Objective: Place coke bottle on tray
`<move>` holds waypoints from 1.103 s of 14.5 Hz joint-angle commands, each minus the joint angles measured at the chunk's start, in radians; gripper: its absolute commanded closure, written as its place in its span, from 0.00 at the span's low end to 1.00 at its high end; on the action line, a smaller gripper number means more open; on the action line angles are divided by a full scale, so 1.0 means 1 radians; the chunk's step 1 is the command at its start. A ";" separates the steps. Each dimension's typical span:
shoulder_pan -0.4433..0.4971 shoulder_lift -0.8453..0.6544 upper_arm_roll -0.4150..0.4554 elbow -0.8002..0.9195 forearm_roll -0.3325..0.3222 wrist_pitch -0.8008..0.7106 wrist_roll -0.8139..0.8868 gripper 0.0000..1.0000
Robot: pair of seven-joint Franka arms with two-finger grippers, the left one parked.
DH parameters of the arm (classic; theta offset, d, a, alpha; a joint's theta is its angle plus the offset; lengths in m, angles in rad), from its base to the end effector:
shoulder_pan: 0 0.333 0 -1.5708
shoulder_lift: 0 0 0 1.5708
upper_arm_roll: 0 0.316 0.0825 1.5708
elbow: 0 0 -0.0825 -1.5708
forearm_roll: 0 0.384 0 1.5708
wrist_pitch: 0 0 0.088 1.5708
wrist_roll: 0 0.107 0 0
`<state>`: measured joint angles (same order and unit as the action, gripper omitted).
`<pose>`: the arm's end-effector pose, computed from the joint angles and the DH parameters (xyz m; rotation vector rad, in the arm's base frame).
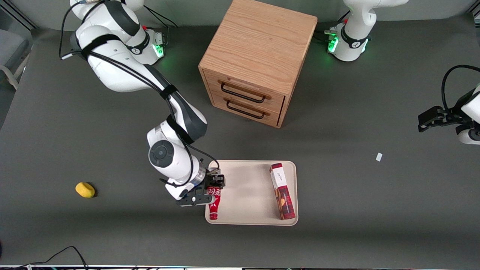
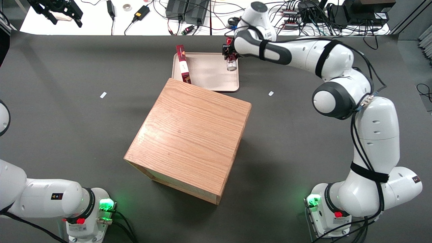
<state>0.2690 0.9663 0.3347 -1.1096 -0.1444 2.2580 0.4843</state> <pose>0.7006 0.3676 0.2649 -2.9014 -0.0443 -0.1815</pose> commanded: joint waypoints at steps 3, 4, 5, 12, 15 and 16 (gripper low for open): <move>0.021 0.060 -0.013 0.013 -0.014 0.080 0.020 0.52; 0.021 0.068 -0.020 0.011 -0.014 0.106 0.023 0.49; 0.022 0.078 -0.023 0.010 -0.012 0.133 0.025 0.49; 0.016 0.112 -0.025 -0.029 -0.007 0.230 0.026 0.31; 0.012 0.112 -0.029 -0.029 -0.011 0.230 0.025 0.17; 0.019 0.112 -0.043 -0.029 -0.011 0.230 0.025 0.17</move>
<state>0.2803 1.0881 0.3103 -1.1273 -0.1444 2.4734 0.4886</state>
